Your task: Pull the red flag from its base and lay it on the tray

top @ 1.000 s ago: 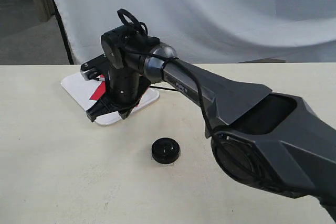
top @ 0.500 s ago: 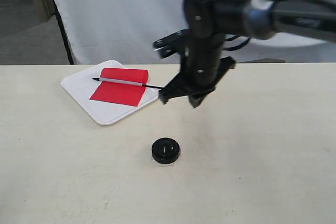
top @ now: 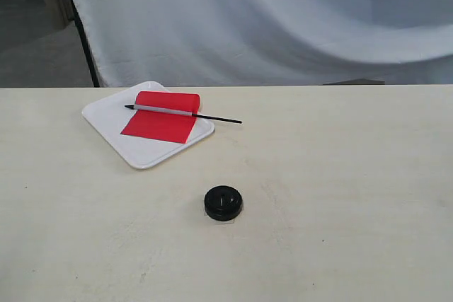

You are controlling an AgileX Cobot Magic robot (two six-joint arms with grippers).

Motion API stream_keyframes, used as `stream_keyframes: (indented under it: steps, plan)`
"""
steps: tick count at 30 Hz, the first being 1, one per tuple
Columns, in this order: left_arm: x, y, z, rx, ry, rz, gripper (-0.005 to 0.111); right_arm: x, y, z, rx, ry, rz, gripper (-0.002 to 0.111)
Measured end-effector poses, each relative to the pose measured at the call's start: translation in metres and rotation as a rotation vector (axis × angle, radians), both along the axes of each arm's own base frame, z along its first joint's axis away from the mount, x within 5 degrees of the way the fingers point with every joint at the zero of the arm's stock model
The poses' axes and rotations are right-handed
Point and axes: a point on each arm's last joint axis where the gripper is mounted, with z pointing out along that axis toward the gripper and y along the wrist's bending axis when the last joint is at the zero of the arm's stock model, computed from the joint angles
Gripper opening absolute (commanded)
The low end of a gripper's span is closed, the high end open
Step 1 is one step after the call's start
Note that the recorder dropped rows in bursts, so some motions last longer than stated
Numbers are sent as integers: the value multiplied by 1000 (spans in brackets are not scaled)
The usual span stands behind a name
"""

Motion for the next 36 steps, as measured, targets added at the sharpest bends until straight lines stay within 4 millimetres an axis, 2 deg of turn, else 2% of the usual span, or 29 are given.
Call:
stream_keyframes:
  steps: [4,7,15,21,24,32,36]
  plan:
    - [0,0,0,0,0,0,0,-42,8,11,24,-296,-26,-1]
    - [0,0,0,0,0,0,0,-78,15,21,57,-589,-34,-1]
    - [0,0,0,0,0,0,0,-131,22,15,58,-949,-33,-1]
    - [0,0,0,0,0,0,0,-165,30,23,-2,-1142,73,-1]
    - [0,0,0,0,0,0,0,-171,32,24,-43,-1176,137,-1]
    - [0,0,0,0,5,0,0,-172,35,24,-6,-1172,236,-1]
    - [0,0,0,0,5,0,0,-169,35,17,58,-1093,229,-1]
